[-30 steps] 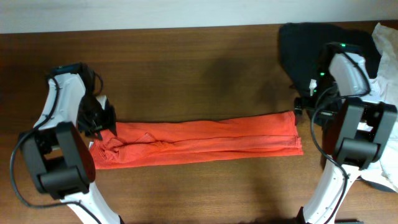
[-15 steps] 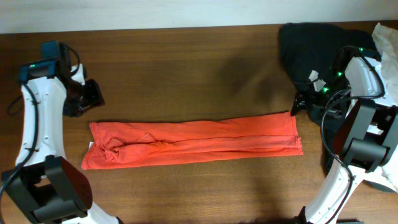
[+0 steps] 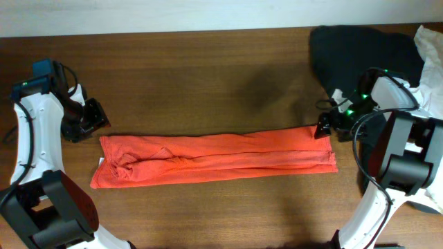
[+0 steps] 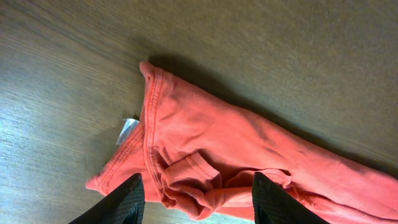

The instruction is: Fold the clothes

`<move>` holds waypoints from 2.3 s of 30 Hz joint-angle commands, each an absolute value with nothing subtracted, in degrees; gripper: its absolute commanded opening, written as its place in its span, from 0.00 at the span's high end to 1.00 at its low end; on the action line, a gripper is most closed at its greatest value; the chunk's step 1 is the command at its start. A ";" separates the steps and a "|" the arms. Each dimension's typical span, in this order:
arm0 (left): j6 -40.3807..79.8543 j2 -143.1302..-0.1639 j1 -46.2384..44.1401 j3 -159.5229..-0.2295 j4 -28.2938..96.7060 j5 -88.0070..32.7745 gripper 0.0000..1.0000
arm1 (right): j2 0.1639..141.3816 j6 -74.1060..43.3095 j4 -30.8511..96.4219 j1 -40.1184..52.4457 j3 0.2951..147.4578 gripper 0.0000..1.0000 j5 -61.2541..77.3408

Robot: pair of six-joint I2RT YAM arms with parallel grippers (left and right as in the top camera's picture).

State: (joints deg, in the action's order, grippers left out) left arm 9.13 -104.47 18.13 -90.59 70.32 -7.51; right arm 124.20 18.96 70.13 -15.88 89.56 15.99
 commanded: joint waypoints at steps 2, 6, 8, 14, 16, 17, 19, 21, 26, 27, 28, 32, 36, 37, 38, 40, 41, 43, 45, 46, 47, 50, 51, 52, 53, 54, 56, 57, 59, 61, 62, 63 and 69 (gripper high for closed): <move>9.78 -104.49 18.17 -90.15 69.54 -8.14 0.45 | 125.93 20.25 71.18 -13.39 87.61 0.20 17.41; 9.78 -104.49 18.17 -90.15 69.41 -8.12 0.45 | 125.93 19.46 71.11 -13.02 87.61 0.32 17.39; 9.78 -104.49 18.17 -90.15 69.41 -8.10 0.45 | 125.93 19.46 71.13 -13.04 87.61 0.43 17.30; 9.76 -104.49 18.17 -90.15 69.41 -8.10 0.45 | 125.93 10.35 72.01 -13.19 87.61 0.45 3.25; 9.76 -104.49 18.17 -90.15 69.41 -8.10 0.45 | 125.93 9.52 72.27 -13.26 87.61 0.41 2.13; 9.76 -104.49 18.17 -90.15 69.41 -8.10 0.45 | 125.93 9.54 72.42 -13.23 87.61 0.40 2.31; 9.76 -104.49 18.17 -90.15 69.41 -8.10 0.45 | 125.93 9.56 73.12 -13.13 87.59 0.39 3.36; 9.76 -104.49 18.17 -90.15 69.41 -8.10 0.45 | 125.93 9.58 73.71 -13.08 87.55 0.38 5.17; 9.76 -104.49 18.17 -90.15 69.41 -8.10 0.45 | 125.93 11.77 74.76 -13.02 87.53 0.40 12.29; 9.76 -104.49 18.17 -90.15 69.41 -8.10 0.45 | 125.93 11.75 74.76 -12.95 87.53 0.40 12.49; 9.76 -104.49 18.17 -90.15 69.41 -8.05 0.45 | 125.93 11.75 74.76 -12.84 87.53 0.41 12.49; 9.76 -104.49 18.17 -90.15 69.43 -7.68 0.45 | 125.93 11.77 75.02 -11.97 87.53 0.51 12.47; 9.76 -104.49 18.17 -90.15 69.43 -7.68 0.45 | 125.93 11.77 74.94 -11.29 87.53 0.75 11.99; 9.76 -104.49 18.17 -90.15 69.43 -7.68 0.45 | 125.93 11.77 74.96 -11.27 87.53 0.80 11.79; 9.76 -104.49 18.17 -90.15 69.43 -7.68 0.45 | 125.93 11.77 74.98 -11.27 87.53 0.90 11.81; 9.76 -104.49 18.17 -90.15 69.43 -7.68 0.45 | 125.93 11.75 75.00 -11.27 87.55 0.96 11.81; 9.76 -104.49 18.17 -90.15 69.43 -7.68 0.45 | 125.91 11.73 75.18 -11.27 87.74 0.96 11.79; 9.76 -104.49 18.17 -90.15 69.43 -7.70 0.44 | 125.78 11.03 75.92 -11.27 88.90 0.96 11.00; 9.76 -104.49 18.17 -90.15 69.41 -7.68 0.44 | 124.95 7.22 76.58 -11.27 91.18 0.96 8.45; 9.76 -104.49 18.17 -90.15 69.43 -7.68 0.45 | 124.25 6.13 77.17 -11.27 92.53 0.96 7.90; 9.76 -104.49 18.17 -90.15 69.43 -7.68 0.45 | 123.42 5.19 78.15 -11.25 94.35 0.96 7.68; 9.78 -104.49 18.17 -90.15 69.41 -7.70 0.45 | 121.67 5.02 82.70 -10.83 99.72 0.96 7.70; 9.78 -104.49 18.17 -90.15 69.41 -7.70 0.44 | 121.25 4.84 84.14 -10.02 101.34 0.96 7.75; 9.78 -104.49 18.17 -90.15 69.41 -7.70 0.45 | 121.08 4.36 85.54 -8.45 102.52 0.96 7.81; 9.78 -104.49 18.17 -90.15 69.41 -7.70 0.45 | 121.08 2.74 86.28 -5.69 102.98 0.96 7.92; 9.78 -104.49 18.17 -90.15 69.43 -7.70 0.45 | 121.08 1.74 86.24 -4.23 102.98 0.96 8.12; 9.78 -104.49 18.17 -90.15 69.43 -7.70 0.44 | 121.10 0.71 86.06 -0.78 102.98 0.96 9.04; 9.76 -104.49 18.17 -90.15 69.43 -7.70 0.44 | 121.10 -0.03 85.97 1.30 102.98 0.96 9.02; 9.78 -104.49 18.17 -90.15 69.43 -7.70 0.44 | 121.12 -2.33 85.69 5.76 102.98 0.96 9.04; 9.76 -104.49 18.17 -90.15 69.43 -7.70 0.44 | 121.14 -4.40 85.12 9.69 102.98 0.96 9.04; 9.76 -104.49 18.17 -90.15 69.43 -7.70 0.44 | 121.19 -6.46 84.42 12.45 102.98 0.96 9.02; 9.78 -104.49 18.17 -90.15 69.43 -7.70 0.44 | 121.23 -7.64 83.90 14.20 102.98 0.96 9.04; 9.76 -104.49 18.17 -90.15 69.49 -7.70 0.44 | 121.27 -14.35 78.65 23.66 102.98 0.96 9.04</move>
